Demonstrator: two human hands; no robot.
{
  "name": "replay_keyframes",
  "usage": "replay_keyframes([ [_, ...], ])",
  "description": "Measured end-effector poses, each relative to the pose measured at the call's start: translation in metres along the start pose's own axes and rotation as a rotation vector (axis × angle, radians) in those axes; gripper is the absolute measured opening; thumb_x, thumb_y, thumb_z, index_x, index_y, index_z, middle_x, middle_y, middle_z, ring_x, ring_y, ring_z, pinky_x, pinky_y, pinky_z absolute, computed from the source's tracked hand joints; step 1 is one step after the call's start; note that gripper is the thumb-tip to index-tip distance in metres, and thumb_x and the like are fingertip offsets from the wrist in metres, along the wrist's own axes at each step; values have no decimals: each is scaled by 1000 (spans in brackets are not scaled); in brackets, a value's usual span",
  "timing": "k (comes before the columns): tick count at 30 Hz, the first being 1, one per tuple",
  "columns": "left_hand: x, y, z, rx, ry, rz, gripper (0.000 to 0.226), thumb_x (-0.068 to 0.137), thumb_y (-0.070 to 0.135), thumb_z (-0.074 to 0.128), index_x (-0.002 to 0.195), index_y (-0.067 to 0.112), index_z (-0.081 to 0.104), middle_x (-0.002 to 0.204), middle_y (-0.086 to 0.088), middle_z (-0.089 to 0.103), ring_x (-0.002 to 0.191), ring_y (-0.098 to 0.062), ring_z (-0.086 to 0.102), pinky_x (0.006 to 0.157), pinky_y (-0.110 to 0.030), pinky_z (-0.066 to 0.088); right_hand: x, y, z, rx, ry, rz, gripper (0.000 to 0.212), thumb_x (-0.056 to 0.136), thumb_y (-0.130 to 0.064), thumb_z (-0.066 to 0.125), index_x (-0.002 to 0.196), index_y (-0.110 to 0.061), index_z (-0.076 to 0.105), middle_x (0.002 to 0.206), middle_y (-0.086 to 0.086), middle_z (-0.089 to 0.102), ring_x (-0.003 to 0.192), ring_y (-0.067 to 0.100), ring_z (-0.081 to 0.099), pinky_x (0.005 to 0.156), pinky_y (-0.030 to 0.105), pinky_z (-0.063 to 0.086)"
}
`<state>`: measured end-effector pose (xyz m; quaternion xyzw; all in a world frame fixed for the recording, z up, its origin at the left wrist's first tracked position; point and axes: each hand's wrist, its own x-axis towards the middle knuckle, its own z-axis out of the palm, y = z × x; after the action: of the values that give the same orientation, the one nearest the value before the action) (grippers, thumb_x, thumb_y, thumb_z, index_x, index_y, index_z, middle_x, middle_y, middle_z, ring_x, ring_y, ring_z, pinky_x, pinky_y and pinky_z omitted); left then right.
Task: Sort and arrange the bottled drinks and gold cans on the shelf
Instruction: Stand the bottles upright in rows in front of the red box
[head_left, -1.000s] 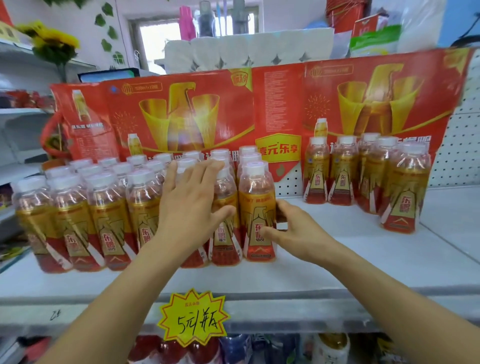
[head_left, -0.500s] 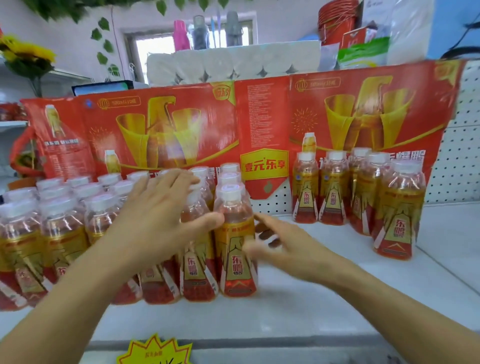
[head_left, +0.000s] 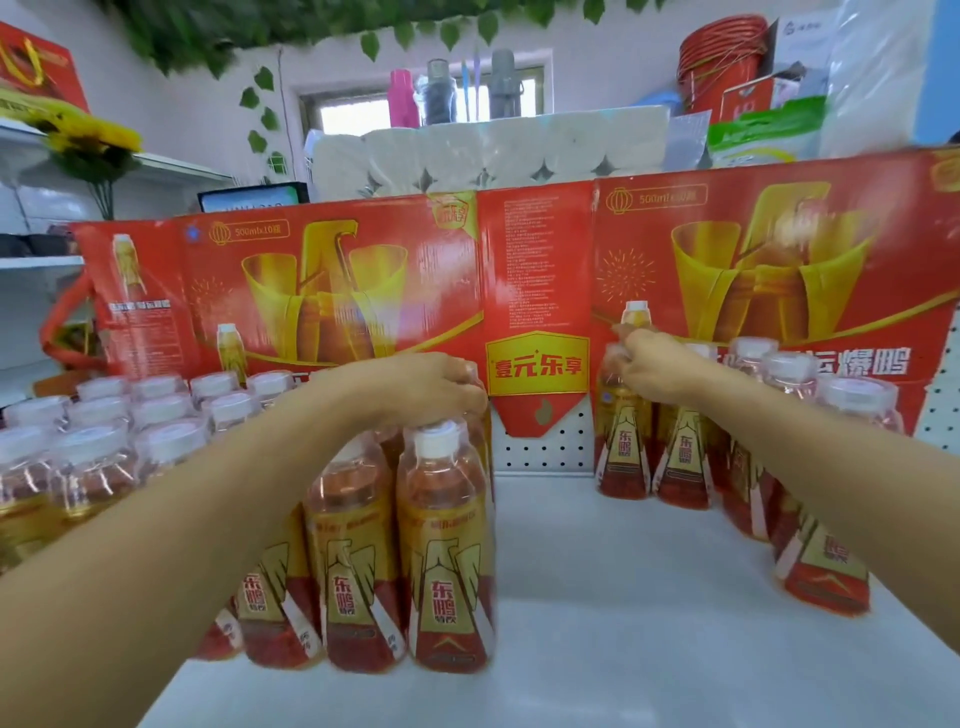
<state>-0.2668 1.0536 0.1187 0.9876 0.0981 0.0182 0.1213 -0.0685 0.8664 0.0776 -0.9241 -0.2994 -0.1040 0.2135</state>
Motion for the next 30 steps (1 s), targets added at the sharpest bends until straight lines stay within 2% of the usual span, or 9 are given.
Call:
replay_keyframes([
  [3, 0, -1, 1, 5, -3, 10, 36, 100, 36, 44, 130, 20, 58, 145, 3, 45, 129, -20, 44, 90, -28, 31, 5, -2, -3, -78, 18, 30, 40, 100, -17, 43, 137, -3, 44, 133, 22, 51, 116, 36, 54, 93, 43, 49],
  [7, -3, 3, 0, 37, 15, 2, 36, 100, 36, 43, 132, 24, 56, 147, 4, 43, 130, -20, 43, 98, -32, 34, 0, -12, -7, -17, 41, -25, 28, 96, -21, 51, 118, -8, 60, 108, 10, 65, 96, 27, 63, 86, 43, 53],
  [9, -3, 4, 0, 44, 15, 5, 37, 101, 35, 43, 133, 23, 55, 150, 5, 41, 132, -20, 41, 103, -34, 34, -6, -18, -6, 19, 53, -97, 25, 95, -21, 53, 114, -8, 63, 103, 8, 67, 92, 24, 64, 84, 44, 54],
  [12, -5, 4, 0, 49, 20, 8, 38, 102, 34, 42, 136, 23, 52, 152, 6, 37, 134, -19, 39, 101, -31, 33, -18, -34, -2, 93, 45, -194, 33, 96, -25, 57, 121, -4, 60, 112, 11, 67, 102, 24, 62, 90, 38, 50],
  [15, -6, 4, -1, 18, 33, -9, 40, 100, 36, 44, 138, 26, 50, 153, 6, 37, 133, -19, 40, 93, -27, 31, -23, -52, 5, 120, 28, -255, 36, 97, -25, 56, 126, -4, 58, 118, 11, 67, 103, 19, 62, 87, 29, 47],
  [21, -5, 5, -1, 30, 27, -11, 41, 100, 35, 44, 139, 24, 48, 150, 2, 40, 134, -20, 38, 91, -26, 27, -23, -74, 16, 152, 24, -290, 34, 97, -24, 55, 120, 0, 61, 114, 13, 69, 106, 24, 63, 91, 37, 49],
  [25, -2, 1, 1, 32, 27, -11, 42, 99, 39, 45, 139, 27, 48, 149, 2, 41, 132, -20, 40, 92, -28, 29, -22, -77, 20, 165, 8, -274, 39, 98, -26, 54, 130, -5, 55, 121, 12, 65, 112, 23, 60, 91, 29, 44],
  [28, 2, -3, 1, 25, 20, 0, 48, 98, 42, 46, 143, 28, 43, 153, 4, 36, 136, -20, 37, 97, -29, 29, -22, -78, 22, 159, -9, -253, 44, 99, -30, 52, 136, -7, 49, 130, 11, 60, 117, 23, 55, 95, 32, 43],
  [30, 2, -5, 0, 8, 17, 1, 56, 96, 49, 48, 147, 31, 37, 156, 5, 32, 139, -19, 34, 104, -32, 29, -26, -76, 20, 176, -45, -227, 55, 100, -37, 48, 146, -9, 37, 141, 10, 50, 128, 23, 47, 101, 32, 38],
])
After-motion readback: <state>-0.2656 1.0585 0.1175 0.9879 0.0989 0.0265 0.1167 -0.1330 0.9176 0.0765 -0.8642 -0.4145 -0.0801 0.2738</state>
